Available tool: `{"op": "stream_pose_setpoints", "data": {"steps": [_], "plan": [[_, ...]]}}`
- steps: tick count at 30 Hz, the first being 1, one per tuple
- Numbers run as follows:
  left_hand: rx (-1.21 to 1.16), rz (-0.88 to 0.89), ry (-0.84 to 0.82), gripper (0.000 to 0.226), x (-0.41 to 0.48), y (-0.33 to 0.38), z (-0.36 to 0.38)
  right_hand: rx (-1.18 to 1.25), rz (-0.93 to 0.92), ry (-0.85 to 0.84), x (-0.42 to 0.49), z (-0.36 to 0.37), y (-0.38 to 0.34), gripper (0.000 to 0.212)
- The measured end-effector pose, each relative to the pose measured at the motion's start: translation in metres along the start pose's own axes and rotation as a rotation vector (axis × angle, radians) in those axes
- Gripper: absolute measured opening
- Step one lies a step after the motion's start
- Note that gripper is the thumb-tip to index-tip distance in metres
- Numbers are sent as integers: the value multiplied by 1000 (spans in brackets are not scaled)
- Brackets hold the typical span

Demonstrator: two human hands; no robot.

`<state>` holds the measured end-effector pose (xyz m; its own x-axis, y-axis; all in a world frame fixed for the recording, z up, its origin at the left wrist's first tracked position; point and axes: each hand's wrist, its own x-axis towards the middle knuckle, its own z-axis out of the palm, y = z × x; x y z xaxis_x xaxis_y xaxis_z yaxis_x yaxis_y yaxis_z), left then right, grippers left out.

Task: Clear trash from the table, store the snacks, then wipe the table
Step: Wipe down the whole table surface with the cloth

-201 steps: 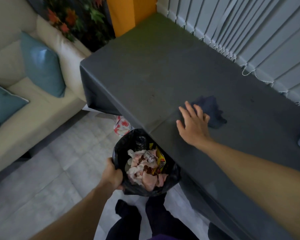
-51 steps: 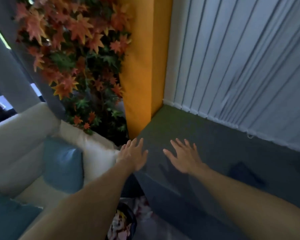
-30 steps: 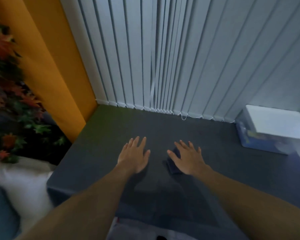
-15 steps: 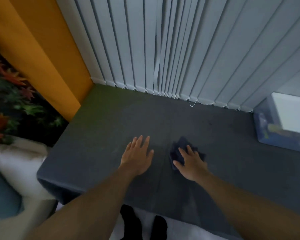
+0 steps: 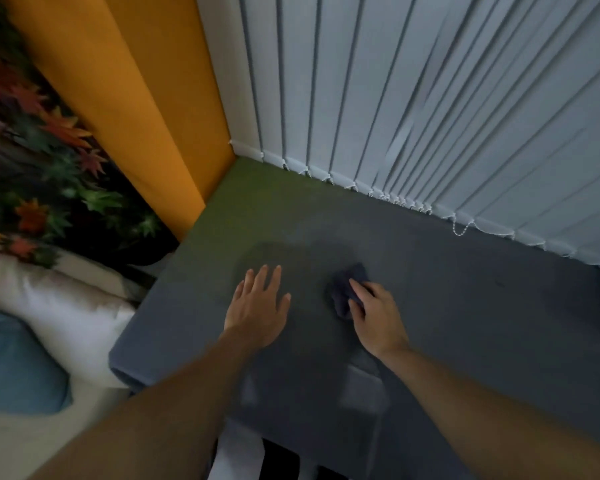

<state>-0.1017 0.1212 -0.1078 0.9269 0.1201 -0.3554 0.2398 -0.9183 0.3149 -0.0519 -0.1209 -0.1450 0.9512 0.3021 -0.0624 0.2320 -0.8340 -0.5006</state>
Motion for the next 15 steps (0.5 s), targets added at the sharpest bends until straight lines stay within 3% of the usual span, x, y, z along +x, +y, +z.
{"op": "stream_pose_setpoints", "data": {"steps": [6, 11, 15], "plan": [[12, -107, 61, 65, 31, -72, -13, 78, -141, 22, 72, 34, -71, 43], [39, -193, 116, 65, 59, -120, -11, -269, -180, -38, 85, 65, -85, 50], [123, -170, 193, 69, 65, -139, 4, -393, -163, -14, 86, 79, -76, 51]]}}
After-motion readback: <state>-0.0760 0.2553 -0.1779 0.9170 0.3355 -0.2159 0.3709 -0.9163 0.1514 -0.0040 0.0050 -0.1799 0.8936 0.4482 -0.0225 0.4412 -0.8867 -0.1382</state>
